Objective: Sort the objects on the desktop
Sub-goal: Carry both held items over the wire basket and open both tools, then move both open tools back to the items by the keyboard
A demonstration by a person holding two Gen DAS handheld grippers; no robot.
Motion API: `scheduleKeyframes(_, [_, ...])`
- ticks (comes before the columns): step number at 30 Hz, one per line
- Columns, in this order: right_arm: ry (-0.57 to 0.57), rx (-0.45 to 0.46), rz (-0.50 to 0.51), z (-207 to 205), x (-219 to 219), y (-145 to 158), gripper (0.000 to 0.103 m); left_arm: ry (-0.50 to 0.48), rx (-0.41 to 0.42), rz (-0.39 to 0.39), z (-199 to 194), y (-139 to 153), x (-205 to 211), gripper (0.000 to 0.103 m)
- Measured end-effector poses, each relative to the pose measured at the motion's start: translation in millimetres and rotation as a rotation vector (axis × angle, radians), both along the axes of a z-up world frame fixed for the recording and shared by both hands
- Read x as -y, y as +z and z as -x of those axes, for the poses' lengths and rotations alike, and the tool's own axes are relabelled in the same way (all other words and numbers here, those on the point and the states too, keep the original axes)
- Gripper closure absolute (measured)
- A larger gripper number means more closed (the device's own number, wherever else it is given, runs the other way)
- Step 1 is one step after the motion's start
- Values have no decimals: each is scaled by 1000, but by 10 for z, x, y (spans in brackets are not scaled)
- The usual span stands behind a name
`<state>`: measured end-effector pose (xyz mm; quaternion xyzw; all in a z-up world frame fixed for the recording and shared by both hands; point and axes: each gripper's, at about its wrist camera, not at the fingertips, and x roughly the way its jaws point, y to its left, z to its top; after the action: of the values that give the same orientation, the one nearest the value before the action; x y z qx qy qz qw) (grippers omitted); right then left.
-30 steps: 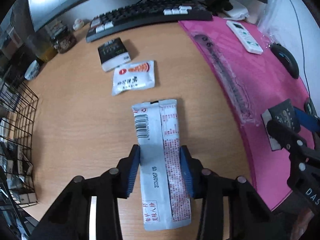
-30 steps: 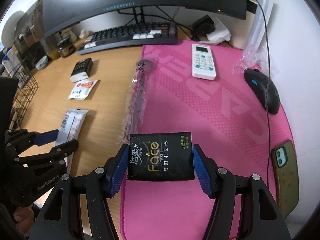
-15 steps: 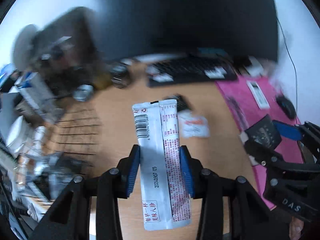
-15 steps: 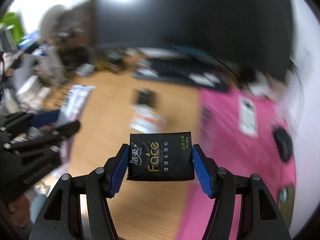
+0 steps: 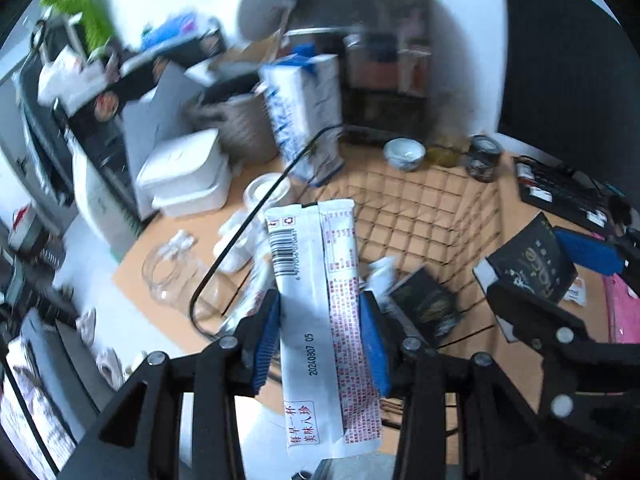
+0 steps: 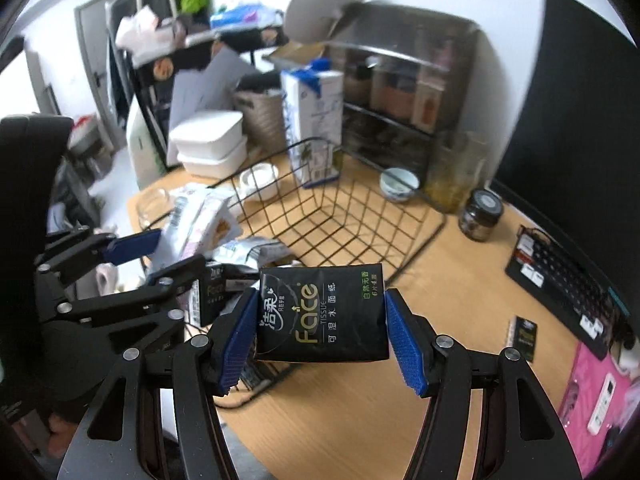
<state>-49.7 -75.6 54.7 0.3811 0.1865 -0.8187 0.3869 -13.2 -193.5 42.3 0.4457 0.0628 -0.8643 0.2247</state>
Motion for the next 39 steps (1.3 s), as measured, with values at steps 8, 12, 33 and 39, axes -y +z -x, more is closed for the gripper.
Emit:
scheduleKeyframes(8, [27,26,-40,116,295,-272,40,24,-2,-53,-65,-126,192,59])
scheduleKeyframes(12, [21,31,-39,194,311,-309,40,27,-5,-76,-12,-158,258,50])
scheduleKeyframes(33, [-222,-16,29,588,-1168,2,35,-257,-35,-6,446,230,-1140,39])
scheduleKeyframes(39, [-520,22,-50,1098,-2487,-292,35,-451,-20,-1,904,85,-2136,27])
